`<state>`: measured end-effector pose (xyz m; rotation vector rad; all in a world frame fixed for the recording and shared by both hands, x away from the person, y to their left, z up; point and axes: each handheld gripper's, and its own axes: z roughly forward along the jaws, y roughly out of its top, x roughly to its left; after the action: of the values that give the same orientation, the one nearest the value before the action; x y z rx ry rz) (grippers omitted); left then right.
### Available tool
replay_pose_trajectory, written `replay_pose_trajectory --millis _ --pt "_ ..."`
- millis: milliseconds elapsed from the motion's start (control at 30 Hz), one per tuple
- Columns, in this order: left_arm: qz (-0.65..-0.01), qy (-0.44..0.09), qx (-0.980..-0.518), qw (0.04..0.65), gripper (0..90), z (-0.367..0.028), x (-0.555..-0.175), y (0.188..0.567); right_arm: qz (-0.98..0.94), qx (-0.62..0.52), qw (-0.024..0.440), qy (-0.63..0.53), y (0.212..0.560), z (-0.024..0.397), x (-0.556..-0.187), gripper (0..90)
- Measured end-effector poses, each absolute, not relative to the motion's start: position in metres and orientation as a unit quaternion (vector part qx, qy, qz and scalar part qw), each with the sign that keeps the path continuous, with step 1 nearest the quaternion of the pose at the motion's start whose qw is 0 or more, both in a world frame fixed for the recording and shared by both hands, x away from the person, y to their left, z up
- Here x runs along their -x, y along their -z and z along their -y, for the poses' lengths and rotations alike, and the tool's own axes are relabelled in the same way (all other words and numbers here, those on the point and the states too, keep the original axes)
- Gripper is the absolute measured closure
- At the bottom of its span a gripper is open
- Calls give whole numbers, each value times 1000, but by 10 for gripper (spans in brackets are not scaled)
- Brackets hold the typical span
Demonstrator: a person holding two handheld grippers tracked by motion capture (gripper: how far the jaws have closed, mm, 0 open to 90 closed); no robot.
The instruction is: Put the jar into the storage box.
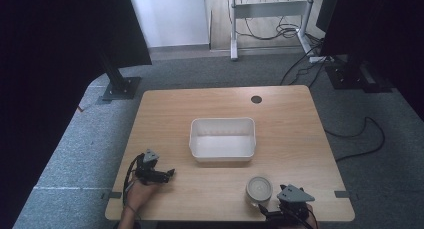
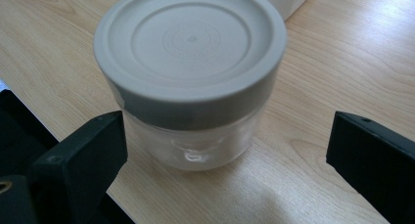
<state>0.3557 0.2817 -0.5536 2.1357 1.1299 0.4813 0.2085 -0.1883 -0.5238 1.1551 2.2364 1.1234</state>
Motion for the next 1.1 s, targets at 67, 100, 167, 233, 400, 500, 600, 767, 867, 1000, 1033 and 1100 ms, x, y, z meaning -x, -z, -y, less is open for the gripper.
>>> replay_pose_trajectory --millis 67,100,167,233,400,500,600,767,867,1000,1033,1100 --pt "-433 -184 -818 333 0 -282 -356 554 -798 -409 189 -400 524 187 -210 14" --pt "-432 -185 -818 332 0 -282 -356 554 -798 -408 188 -401 525 186 -210 13" --pt "-432 -184 -818 333 0 -282 -356 554 -800 -407 186 -401 525 185 -211 13" --pt "-432 -184 -818 332 0 -282 -356 554 -800 -406 185 -400 525 184 -212 14" --pt "-432 -185 -818 332 0 -282 -356 554 -803 -399 180 -403 525 179 -215 17" --pt "-432 -184 -818 332 0 -282 -356 554 -807 -393 176 -404 526 173 -219 21" --pt "-433 -184 -818 333 0 -282 -356 554 -808 -392 173 -403 526 171 -221 22" --pt "-432 -185 -818 332 0 -282 -356 554 -809 -393 166 -404 529 167 -227 32" --pt "-432 -185 -818 332 0 -282 -356 554 -810 -392 162 -404 530 164 -230 45" --pt "-432 -185 -818 332 0 -282 -356 554 -811 -392 162 -404 531 161 -233 64" --pt "-432 -185 -818 332 0 -282 -356 554 -811 -392 162 -404 531 161 -233 64" --pt "-432 -185 -818 332 0 -282 -356 554 -810 -395 162 -403 532 160 -235 75"
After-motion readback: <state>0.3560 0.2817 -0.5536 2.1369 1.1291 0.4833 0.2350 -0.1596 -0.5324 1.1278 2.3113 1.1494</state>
